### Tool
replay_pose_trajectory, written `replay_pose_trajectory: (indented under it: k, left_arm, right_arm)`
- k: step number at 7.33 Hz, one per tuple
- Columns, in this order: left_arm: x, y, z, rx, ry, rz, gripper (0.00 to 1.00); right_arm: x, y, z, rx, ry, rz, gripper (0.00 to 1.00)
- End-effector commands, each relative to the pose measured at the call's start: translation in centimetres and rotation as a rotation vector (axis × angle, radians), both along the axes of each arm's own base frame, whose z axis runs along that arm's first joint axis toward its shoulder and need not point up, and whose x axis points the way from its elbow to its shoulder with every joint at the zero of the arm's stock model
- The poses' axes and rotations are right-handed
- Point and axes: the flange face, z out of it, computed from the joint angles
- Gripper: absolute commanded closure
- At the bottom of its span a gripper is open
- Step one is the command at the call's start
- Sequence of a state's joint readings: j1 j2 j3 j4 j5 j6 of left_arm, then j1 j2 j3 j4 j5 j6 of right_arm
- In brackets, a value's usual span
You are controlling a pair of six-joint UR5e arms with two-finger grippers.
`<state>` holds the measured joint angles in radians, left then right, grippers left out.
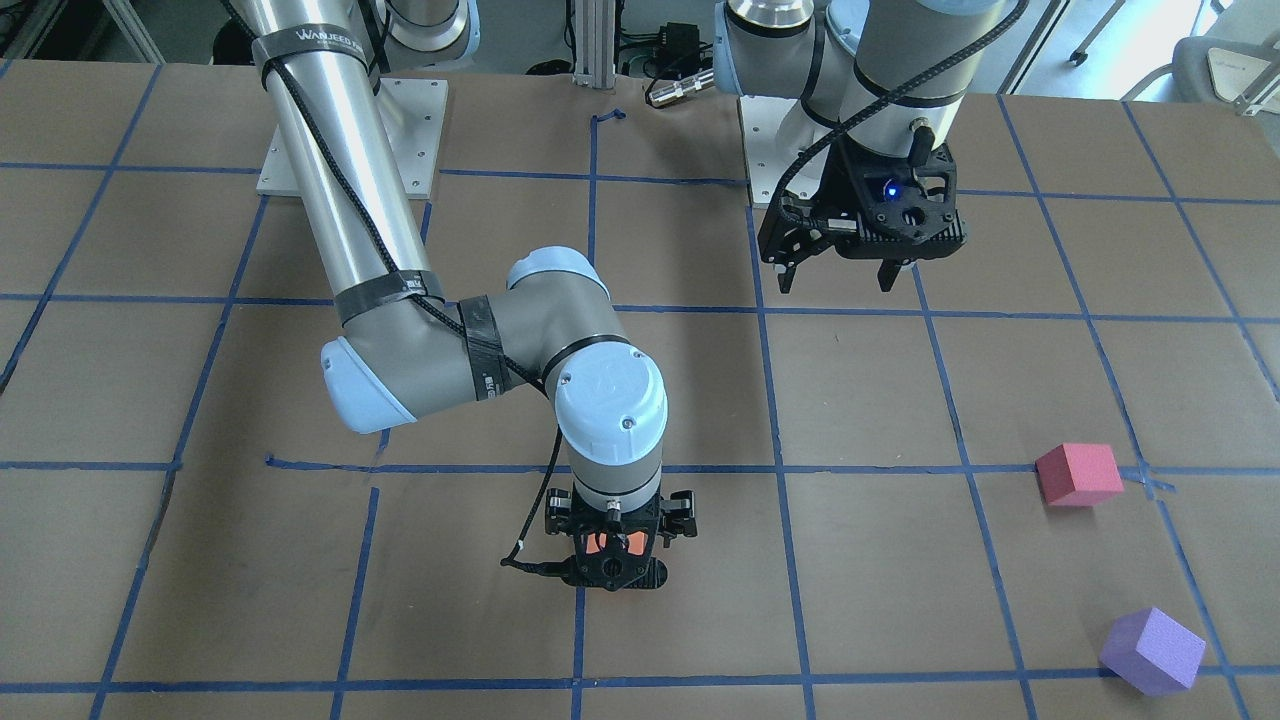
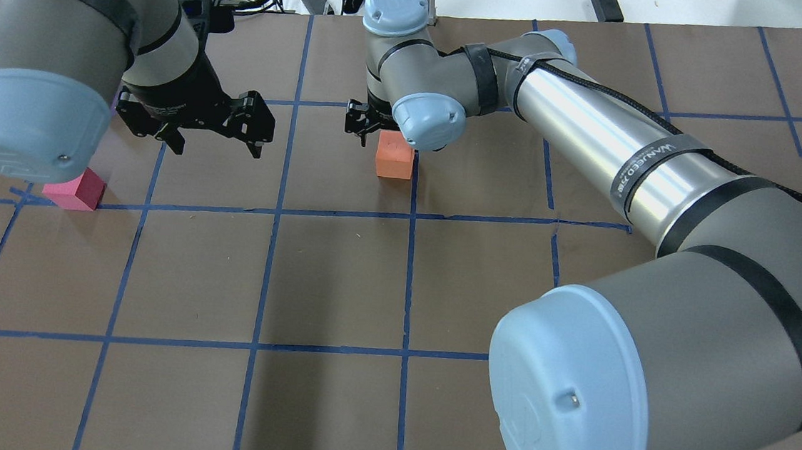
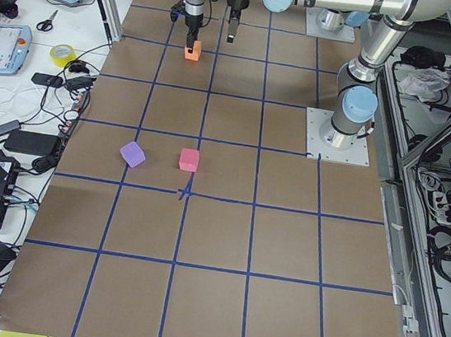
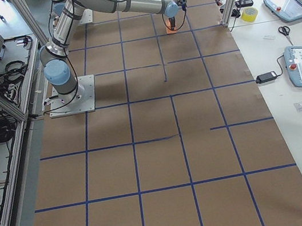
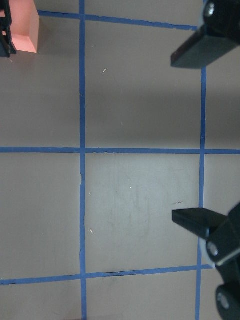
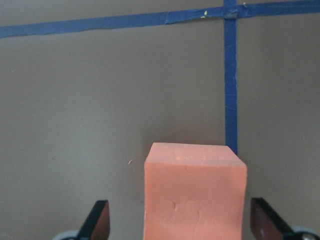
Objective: Arrange blocks in a line
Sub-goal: 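Open the right gripper, releasing the orange cube, and lift away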
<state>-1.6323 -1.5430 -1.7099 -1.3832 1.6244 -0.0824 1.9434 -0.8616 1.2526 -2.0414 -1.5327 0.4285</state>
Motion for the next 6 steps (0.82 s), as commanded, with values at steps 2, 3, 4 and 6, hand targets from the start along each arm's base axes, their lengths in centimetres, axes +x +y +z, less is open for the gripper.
replay_pose_trajectory:
  k: [2, 3, 4, 6]
  left_arm:
    - [-0.2, -1.4, -0.5, -0.028, 0.009, 0.009, 0.02]
    - [-0.7, -3.2, -1.8, -0.067, 0.026, 0.014, 0.0]
    - [-1.3, -5.3, -3.7, -0.094, 0.071, 0.046, 0.0]
    - [-5.4, -8.4, -8.9, -0.126, 0.126, 0.049, 0.0]
  right_arm:
    - [-6.3, 1.6, 10.8, -0.018, 0.033, -0.028, 0.0]
    - [-11.5, 1.4, 14.5, -0.031, 0.051, 0.005, 0.0]
    - [-14.8, 3.4, 18.7, -0.052, 0.05, -0.009, 0.0]
    - [-18.1, 10.4, 20.7, -0.042, 0.067, 0.035, 0.0]
